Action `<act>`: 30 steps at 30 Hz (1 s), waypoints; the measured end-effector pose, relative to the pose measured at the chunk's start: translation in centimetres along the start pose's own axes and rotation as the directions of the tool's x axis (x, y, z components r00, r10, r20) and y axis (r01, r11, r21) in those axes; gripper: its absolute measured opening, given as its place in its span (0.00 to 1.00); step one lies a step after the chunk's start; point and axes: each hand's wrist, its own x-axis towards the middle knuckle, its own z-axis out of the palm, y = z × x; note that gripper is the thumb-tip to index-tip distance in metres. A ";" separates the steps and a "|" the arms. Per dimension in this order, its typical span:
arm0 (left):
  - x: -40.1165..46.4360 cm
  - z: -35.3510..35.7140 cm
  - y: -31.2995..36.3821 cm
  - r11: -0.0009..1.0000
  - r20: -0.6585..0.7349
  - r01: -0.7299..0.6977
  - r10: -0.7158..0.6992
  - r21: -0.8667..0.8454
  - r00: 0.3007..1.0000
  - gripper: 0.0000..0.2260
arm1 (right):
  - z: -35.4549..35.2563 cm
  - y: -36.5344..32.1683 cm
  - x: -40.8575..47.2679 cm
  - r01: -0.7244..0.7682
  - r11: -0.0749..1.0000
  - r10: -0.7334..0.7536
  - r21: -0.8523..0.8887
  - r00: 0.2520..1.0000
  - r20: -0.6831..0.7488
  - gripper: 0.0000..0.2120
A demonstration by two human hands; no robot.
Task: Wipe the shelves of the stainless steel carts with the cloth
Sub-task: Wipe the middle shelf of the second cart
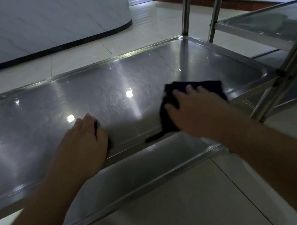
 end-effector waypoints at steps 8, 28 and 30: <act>-0.2 -0.7 0.1 0.998 0.033 0.031 -0.029 -0.062 0.999 0.11 | 1.9 -4.0 -3.5 0.369 0.917 -0.344 0.155 0.924 -0.164 0.28; 0.1 -1.2 -0.3 0.994 0.105 0.045 -0.034 -0.101 0.994 0.15 | 4.4 -7.2 -6.0 0.402 0.907 -0.343 0.122 0.876 -0.338 0.26; -0.1 -2.2 -1.2 0.988 0.138 0.029 -0.007 -0.155 0.990 0.15 | 4.5 -8.8 -6.2 0.429 0.899 -0.380 0.089 0.866 -0.326 0.27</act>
